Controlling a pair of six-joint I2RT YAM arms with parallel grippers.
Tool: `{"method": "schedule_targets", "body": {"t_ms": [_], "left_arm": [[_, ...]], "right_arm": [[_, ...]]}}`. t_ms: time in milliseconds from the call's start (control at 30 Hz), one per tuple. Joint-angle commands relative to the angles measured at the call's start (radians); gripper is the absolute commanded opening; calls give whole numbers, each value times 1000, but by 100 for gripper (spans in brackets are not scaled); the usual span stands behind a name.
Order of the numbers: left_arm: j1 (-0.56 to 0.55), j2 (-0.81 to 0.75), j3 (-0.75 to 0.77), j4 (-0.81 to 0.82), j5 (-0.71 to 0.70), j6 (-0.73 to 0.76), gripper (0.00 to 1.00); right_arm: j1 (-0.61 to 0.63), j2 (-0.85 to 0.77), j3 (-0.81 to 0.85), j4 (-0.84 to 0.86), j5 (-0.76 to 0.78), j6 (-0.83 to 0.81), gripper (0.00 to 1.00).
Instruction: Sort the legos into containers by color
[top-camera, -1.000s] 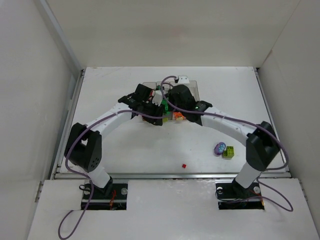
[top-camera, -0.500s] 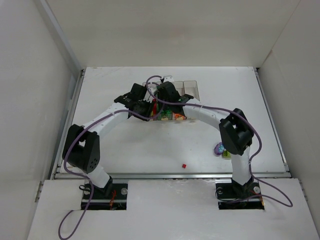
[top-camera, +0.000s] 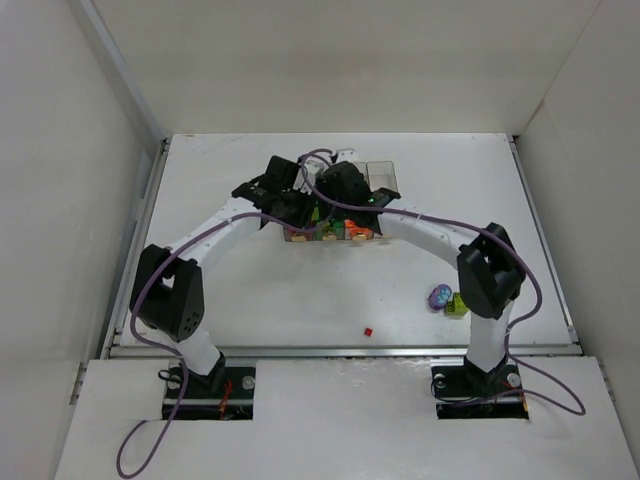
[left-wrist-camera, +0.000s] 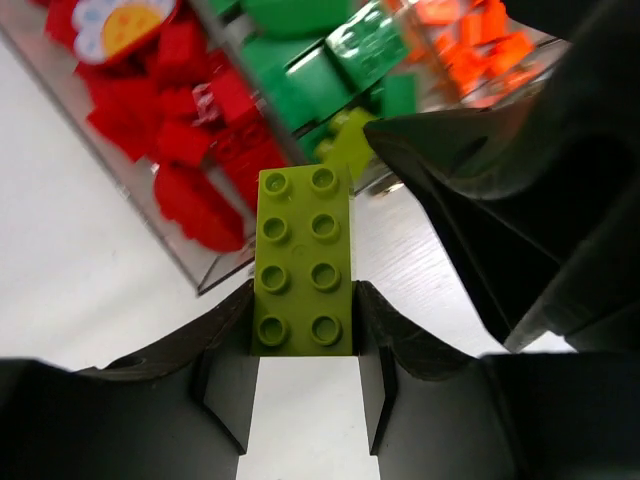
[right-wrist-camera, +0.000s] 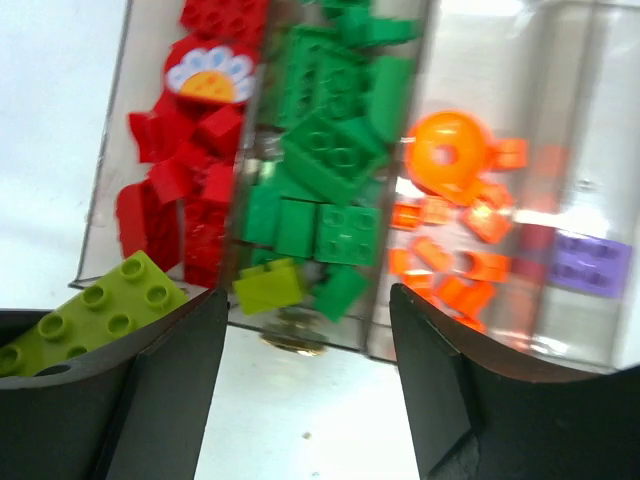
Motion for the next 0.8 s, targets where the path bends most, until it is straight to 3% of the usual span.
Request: {"method": "schedule_targets", "body": {"t_ms": [0, 200, 400, 700, 733, 767], "left_arm": [[-6, 30, 85, 50, 58, -22, 0], [-6, 164, 213, 85, 71, -71, 0], [-6, 331, 349, 59, 31, -169, 0], [-6, 402, 425, 49, -70, -232, 0], [-6, 402, 425, 49, -70, -232, 2], [-6, 402, 425, 49, -70, -232, 11]], "right_arm": [[2, -140, -33, 23, 46, -1, 73], [-49, -290, -155, -81, 133, 87, 80], [-124, -438, -343, -125, 124, 162, 86], [-225, -666, -489, -222, 159, 193, 90], [-234, -683, -498, -248, 160, 193, 92], [-257, -715, -512, -259, 160, 193, 93]]}}
